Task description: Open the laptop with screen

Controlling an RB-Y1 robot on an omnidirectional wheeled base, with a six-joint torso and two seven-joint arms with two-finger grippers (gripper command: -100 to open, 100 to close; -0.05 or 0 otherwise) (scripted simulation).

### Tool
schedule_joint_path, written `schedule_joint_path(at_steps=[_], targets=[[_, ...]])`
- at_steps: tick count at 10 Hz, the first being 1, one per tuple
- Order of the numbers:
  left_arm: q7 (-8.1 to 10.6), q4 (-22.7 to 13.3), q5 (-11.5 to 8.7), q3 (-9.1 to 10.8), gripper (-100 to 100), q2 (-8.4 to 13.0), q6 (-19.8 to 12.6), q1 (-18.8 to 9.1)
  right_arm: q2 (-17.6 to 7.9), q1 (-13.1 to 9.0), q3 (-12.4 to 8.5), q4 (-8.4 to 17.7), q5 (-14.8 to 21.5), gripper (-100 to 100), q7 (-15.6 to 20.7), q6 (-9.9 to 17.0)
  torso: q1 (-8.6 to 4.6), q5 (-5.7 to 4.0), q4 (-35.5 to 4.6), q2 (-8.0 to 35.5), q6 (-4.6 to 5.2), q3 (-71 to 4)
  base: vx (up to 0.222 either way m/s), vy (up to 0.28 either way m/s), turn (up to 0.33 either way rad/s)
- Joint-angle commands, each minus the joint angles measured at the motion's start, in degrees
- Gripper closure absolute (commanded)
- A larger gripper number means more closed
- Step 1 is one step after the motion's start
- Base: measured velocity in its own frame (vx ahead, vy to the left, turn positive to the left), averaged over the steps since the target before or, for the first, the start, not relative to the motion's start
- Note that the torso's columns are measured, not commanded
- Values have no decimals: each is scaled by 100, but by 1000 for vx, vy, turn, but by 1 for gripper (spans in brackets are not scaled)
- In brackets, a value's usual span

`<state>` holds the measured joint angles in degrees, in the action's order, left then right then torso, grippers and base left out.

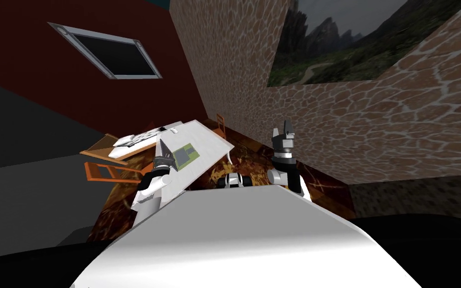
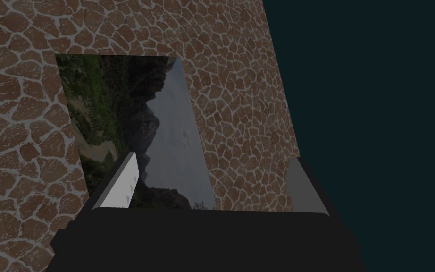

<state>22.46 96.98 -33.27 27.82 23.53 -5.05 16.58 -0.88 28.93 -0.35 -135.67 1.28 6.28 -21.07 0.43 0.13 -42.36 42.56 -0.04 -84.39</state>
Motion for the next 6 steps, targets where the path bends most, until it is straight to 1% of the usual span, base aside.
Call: schedule_joint_path(at_steps=[1,2,3,4,5,6], targets=[[265,109,-261,116,-100,-197,40,2,0,0,0,0,0,0,0,0,-4,-4,-2,2,-8,0,-2,76,82],[193,82,-197,82,-100,-146,27,1,-1,0,-1,0,0,0,0,0,-17,-6,2,-11,-1,-7,-1,39,16],[215,87,-209,89,-100,-153,31,3,0,-1,0,1,0,0,0,0,-48,-13,7,-24,6,-16,-2,10,-3],[213,86,-207,88,100,-152,31,3,0,-1,0,0,0,0,0,0,-62,-19,9,-31,5,-21,0,0,0],[88,-139,-24,310,100,-163,-4,-168,0,-1,1,0,0,0,0,0,-57,-20,8,-32,3,-21,-52,-7,-258],[-38,-323,160,492,100,-171,-36,-340,0,-2,1,0,0,0,0,0,-48,-23,0,-18,7,-14,-117,-24,-390]])
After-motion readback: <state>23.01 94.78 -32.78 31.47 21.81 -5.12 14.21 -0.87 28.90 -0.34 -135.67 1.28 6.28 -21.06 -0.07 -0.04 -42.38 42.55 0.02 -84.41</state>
